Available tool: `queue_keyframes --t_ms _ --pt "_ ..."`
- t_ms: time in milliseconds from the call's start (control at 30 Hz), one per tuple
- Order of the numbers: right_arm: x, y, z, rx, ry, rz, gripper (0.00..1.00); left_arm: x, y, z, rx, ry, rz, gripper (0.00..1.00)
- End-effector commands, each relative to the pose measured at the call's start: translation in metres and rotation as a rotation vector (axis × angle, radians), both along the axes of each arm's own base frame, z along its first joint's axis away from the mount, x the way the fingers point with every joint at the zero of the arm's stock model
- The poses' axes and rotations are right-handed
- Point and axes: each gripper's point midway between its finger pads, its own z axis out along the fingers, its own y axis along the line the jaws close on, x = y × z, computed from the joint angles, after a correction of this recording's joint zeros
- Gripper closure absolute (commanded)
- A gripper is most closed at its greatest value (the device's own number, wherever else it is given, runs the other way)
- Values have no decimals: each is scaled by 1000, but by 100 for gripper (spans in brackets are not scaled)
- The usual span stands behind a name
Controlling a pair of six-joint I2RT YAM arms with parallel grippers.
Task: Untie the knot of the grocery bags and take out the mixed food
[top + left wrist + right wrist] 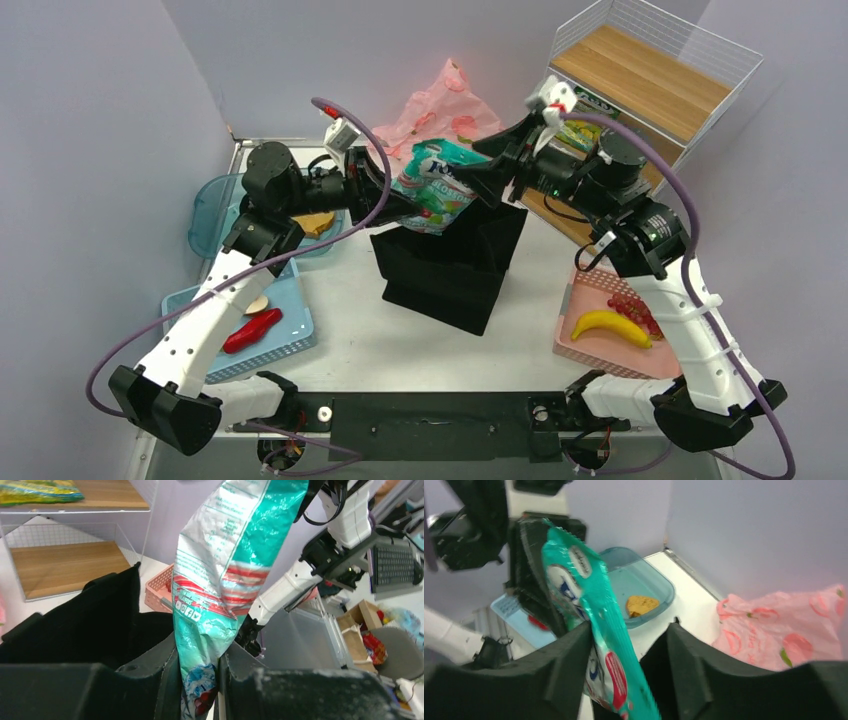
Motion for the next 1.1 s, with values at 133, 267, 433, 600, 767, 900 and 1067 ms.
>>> queue_keyframes --t_ms 133,267,433,600,767,900,1067 --pt "28 -72 62 117 -236 -379 35 58 12 34 -185 321 301 100" --pt "7 -71 29 -79 -388 -397 37 101 24 24 -258 655 502 100" --pt "-7 -53 3 -218 -492 -339 41 114 24 21 -295 845 553 100" --pt "-13 -22 -16 -378 -684 -260 39 109 13 25 -305 904 512 100" --pt "-18 8 -45 -518 -789 -168 31 95 1 29 -284 899 443 100" --pt "-8 18 -59 -584 -811 -181 29 79 -12 28 -249 879 371 100" --pt "6 15 -68 -645 -844 -259 35 68 -19 26 -223 871 312 100"
